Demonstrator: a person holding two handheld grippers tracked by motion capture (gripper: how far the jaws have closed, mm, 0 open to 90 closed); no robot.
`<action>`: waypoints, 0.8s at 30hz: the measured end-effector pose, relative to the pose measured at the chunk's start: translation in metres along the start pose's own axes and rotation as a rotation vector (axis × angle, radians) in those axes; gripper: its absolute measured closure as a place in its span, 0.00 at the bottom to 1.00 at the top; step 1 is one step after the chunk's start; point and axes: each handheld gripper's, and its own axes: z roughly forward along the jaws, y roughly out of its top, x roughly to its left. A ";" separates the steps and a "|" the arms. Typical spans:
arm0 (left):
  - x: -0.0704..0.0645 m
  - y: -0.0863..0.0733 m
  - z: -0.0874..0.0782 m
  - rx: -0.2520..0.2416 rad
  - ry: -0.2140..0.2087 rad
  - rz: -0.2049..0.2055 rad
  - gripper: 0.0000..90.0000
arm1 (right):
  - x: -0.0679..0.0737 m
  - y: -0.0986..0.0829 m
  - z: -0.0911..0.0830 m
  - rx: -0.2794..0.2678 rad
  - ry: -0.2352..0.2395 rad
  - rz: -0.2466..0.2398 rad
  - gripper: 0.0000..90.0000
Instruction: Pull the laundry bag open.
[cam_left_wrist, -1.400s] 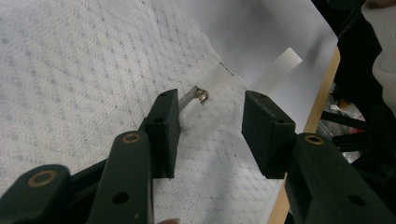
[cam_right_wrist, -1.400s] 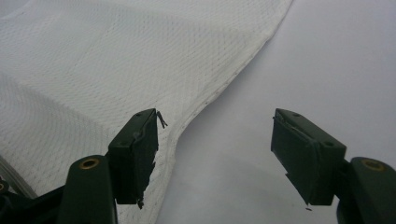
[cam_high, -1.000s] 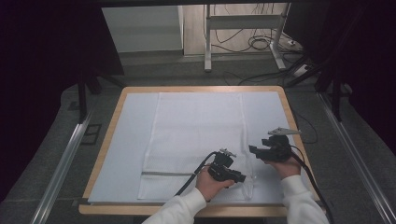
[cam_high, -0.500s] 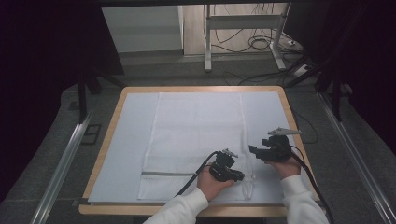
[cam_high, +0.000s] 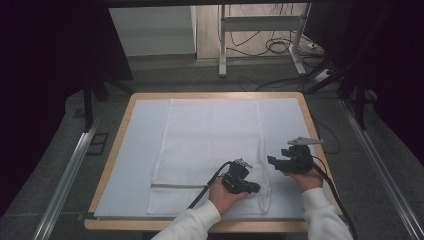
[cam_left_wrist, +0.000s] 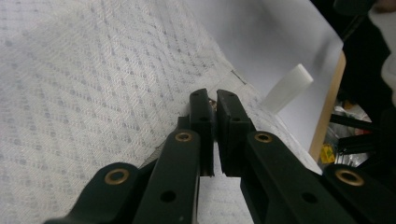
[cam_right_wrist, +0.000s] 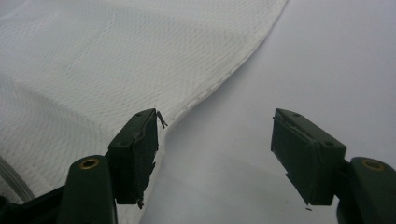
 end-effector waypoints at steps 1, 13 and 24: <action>0.000 0.000 -0.001 -0.002 -0.001 0.002 0.96 | 0.000 0.000 0.000 -0.003 0.008 0.004 0.35; 0.008 -0.001 -0.024 -0.044 -0.014 0.010 0.96 | 0.000 0.000 -0.002 -0.018 0.038 0.024 0.34; 0.005 -0.003 -0.033 -0.070 0.012 0.030 0.96 | 0.001 0.002 -0.008 -0.039 0.096 0.084 0.33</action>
